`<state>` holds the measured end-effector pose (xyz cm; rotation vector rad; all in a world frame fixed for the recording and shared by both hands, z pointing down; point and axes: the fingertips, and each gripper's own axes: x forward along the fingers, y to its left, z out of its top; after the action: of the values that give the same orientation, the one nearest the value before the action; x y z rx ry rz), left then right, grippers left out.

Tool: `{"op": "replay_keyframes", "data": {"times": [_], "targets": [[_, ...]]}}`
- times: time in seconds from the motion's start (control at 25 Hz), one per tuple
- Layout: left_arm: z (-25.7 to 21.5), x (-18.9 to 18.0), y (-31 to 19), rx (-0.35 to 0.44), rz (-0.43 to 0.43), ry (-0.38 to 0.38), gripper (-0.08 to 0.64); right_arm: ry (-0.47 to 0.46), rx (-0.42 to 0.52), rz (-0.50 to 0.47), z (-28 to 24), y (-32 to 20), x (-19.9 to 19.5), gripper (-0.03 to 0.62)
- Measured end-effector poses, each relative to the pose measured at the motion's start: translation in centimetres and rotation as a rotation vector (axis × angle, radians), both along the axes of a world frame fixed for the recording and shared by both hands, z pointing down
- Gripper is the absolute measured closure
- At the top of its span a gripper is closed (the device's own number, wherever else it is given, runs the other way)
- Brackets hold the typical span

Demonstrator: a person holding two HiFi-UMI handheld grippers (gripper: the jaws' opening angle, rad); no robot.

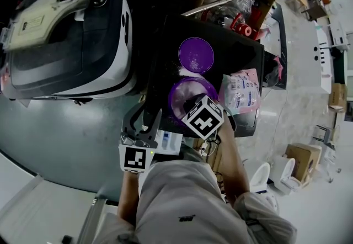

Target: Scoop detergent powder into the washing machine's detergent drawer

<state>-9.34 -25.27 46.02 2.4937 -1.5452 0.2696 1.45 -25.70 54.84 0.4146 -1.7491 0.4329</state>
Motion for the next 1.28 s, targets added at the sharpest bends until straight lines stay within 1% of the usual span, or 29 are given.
{"op": "replay_keyframes", "data": {"times": [0.28,0.68,0.8,1.08,1.28], "targets": [[-0.2,-0.4,-0.1,0.01,-0.01,0.02,0.391,-0.021,-0.1,-0.052,0.1,1.9,-0.5,0.586],[-0.8,-0.7,0.0,0.028,-0.003,0.014,0.391,-0.05,-0.163,-0.106,-1.3,4.2,-0.4,0.586],[-0.8,-0.6,0.1,0.022,0.0,0.021,0.391,-0.101,-0.168,-0.082,-2.0,4.6,-0.2,0.586],[-1.1,0.1,0.2,0.032,0.018,0.029,0.391,-0.266,-0.208,0.002,-4.0,5.2,0.3,0.586],[-1.5,0.5,0.2,0.043,0.032,0.028,0.391,-0.391,-0.243,0.105,-4.8,5.8,0.7,0.586]]}}
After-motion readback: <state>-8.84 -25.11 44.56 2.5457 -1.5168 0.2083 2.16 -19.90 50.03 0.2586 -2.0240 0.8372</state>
